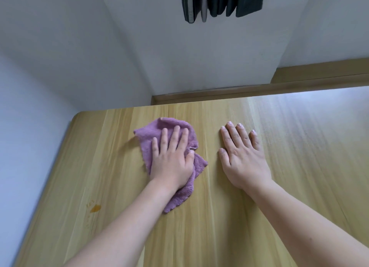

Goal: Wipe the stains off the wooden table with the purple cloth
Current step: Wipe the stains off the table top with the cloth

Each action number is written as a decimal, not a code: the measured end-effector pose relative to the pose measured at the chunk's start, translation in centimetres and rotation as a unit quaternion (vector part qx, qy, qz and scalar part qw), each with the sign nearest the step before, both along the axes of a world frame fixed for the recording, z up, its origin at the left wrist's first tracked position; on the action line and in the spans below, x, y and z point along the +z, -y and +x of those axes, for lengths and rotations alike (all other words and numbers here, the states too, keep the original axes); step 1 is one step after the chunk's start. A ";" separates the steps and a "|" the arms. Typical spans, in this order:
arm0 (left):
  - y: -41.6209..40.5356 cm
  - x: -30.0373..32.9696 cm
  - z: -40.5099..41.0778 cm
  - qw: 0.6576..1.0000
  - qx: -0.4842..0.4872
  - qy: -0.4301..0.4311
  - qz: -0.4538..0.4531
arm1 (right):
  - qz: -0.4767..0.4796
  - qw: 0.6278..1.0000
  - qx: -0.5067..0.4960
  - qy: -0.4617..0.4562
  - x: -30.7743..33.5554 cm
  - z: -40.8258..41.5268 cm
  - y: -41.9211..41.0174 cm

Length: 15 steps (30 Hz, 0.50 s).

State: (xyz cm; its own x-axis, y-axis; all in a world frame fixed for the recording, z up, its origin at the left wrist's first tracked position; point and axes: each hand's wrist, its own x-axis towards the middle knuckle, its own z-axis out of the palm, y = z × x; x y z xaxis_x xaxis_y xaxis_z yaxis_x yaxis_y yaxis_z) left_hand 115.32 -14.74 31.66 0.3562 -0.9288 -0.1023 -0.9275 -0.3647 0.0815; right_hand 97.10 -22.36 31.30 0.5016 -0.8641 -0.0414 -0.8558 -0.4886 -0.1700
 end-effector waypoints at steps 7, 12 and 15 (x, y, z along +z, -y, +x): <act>6.4 0.5 3.4 0.989 -0.150 -0.009 0.005 | 0.003 1.000 0.001 0.017 0.2 0.0 0.1; 4.4 0.0 7.8 0.999 0.045 -0.020 -0.015 | 0.011 1.000 0.002 0.022 0.1 -0.2 0.0; 2.0 -0.3 6.4 0.993 0.119 -0.016 -0.019 | 0.009 1.000 -0.001 0.022 0.1 -0.2 0.0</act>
State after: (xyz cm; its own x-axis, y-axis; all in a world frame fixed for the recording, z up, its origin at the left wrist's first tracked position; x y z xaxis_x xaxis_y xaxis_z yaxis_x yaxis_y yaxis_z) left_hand 121.73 -16.72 31.32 0.5631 -0.8220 -0.0848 -0.8120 -0.5695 0.1279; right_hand 96.91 -22.37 31.40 0.5011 -0.8647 -0.0353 -0.8484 -0.4829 -0.2168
